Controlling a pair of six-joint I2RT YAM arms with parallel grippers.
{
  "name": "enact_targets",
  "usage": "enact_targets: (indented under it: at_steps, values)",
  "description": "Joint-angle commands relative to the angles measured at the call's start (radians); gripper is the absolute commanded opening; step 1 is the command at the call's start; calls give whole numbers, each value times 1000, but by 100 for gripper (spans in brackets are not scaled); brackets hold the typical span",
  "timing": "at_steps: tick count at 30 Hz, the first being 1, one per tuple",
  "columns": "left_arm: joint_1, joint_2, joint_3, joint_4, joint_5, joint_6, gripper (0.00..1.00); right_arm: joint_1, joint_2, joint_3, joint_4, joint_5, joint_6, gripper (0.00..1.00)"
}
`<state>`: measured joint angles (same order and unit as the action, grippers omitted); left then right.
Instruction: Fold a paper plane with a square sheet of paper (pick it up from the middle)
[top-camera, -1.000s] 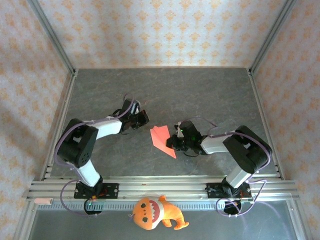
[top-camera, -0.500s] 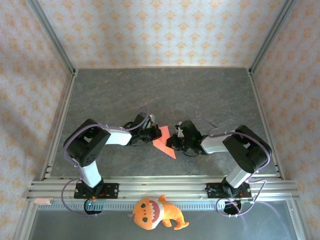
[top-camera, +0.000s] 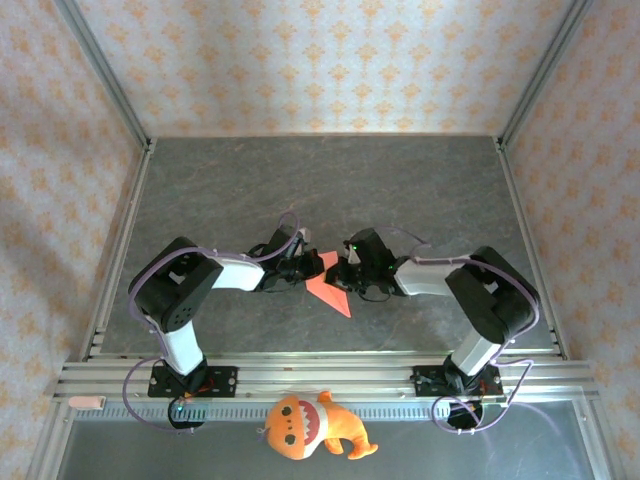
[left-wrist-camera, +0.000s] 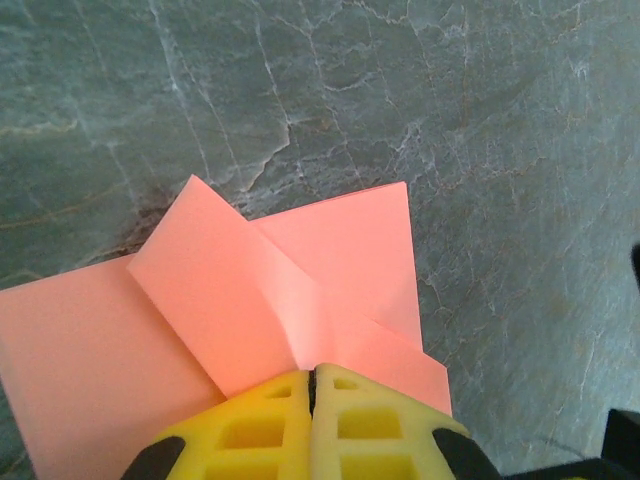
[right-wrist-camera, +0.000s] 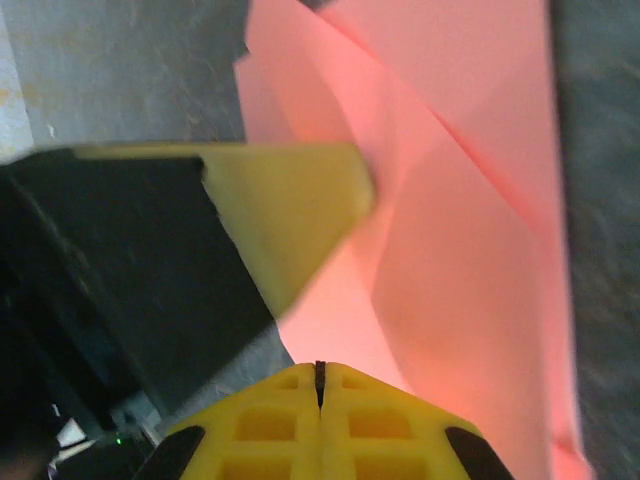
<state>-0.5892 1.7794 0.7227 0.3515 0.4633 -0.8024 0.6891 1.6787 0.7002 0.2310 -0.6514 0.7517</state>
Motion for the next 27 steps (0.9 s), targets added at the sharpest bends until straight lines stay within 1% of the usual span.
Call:
enact_targets:
  at_steps: [1, 4, 7, 11, 18, 22, 27]
  values:
    - [3, 59, -17, -71, -69, 34, 0, 6, 69, 5, -15, 29, 18, 0]
    - [4, 70, -11, -84, -82, 32, 0, 6, 66, -32, -27, 7, -2, 0]
    - [5, 80, -10, -101, -98, 29, 0, 6, -13, -100, -52, 10, -27, 0]
    - [6, 93, -2, -120, -116, 31, 0, 6, -93, -205, -82, -33, -68, 0]
    - [11, 92, 7, -133, -117, 34, 0, 6, -204, -387, -62, -41, -48, 0]
    - [14, 94, 7, -131, -111, 37, 0, 6, -267, -419, -87, -49, -48, 0]
    - [13, 89, 9, -135, -107, 41, 0, 6, -362, -365, -176, -21, -52, 0]
